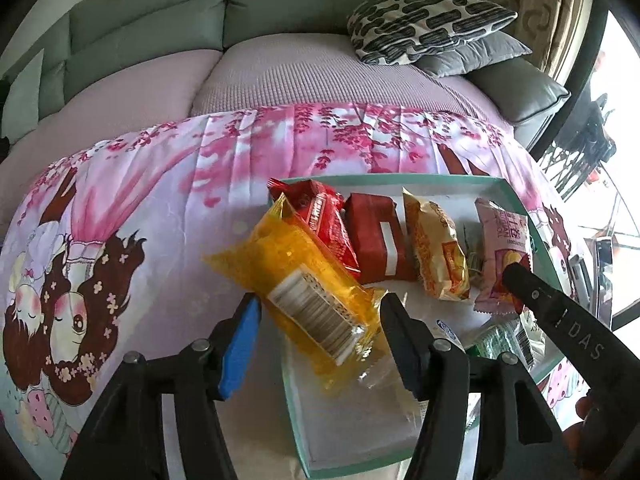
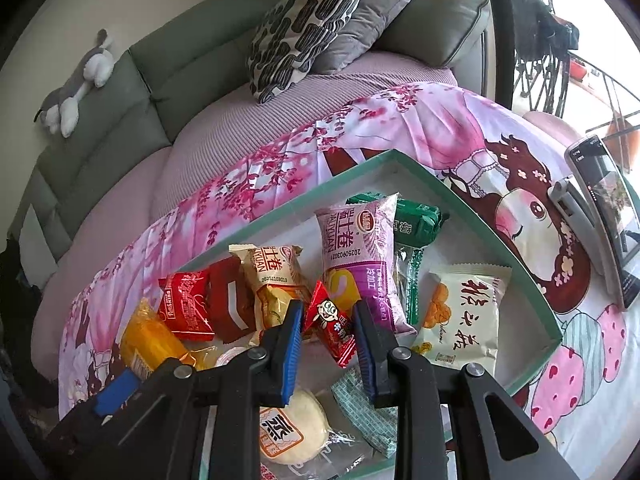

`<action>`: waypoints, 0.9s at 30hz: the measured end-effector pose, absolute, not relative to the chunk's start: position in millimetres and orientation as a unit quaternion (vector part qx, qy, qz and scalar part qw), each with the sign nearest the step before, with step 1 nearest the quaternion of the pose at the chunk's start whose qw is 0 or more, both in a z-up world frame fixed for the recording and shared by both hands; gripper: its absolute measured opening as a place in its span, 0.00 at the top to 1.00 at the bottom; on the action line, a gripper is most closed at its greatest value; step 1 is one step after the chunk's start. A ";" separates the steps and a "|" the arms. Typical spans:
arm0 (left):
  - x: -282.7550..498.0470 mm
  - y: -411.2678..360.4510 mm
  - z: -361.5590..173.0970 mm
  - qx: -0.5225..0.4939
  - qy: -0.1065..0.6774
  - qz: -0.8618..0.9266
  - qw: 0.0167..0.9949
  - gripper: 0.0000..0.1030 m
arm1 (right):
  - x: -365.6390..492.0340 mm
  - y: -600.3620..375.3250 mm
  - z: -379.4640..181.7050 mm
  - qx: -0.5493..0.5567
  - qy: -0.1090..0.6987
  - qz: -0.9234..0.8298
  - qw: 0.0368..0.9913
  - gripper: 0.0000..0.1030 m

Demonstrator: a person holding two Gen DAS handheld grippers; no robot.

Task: Organize snacks
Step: 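Open the right gripper to drop the candy while the left gripper drops the orange packet into the tray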

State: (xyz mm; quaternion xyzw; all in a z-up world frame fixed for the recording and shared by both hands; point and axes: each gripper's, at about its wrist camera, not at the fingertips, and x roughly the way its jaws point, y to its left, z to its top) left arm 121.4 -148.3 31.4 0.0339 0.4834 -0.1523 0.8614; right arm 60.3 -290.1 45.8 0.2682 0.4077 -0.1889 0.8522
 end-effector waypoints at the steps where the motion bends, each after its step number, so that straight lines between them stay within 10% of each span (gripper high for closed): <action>1: 121.8 -146.8 32.1 0.033 0.483 -0.151 0.862 0.38 | 60.7 -290.2 45.3 0.267 0.410 -0.190 0.851 0.71; 12: 131.7 -114.9 43.2 0.014 0.464 -0.092 0.881 0.26 | 64.0 -284.7 47.9 0.233 0.419 -0.206 0.853 0.16; 15: 136.7 -104.9 40.5 0.019 0.457 -0.057 0.887 0.06 | 63.4 -282.6 49.6 0.219 0.414 -0.210 0.858 0.00; 27: 115.9 -74.1 50.6 -0.007 0.426 -0.021 0.904 0.02 | 43.2 -245.6 71.2 0.164 0.393 -0.177 0.887 0.00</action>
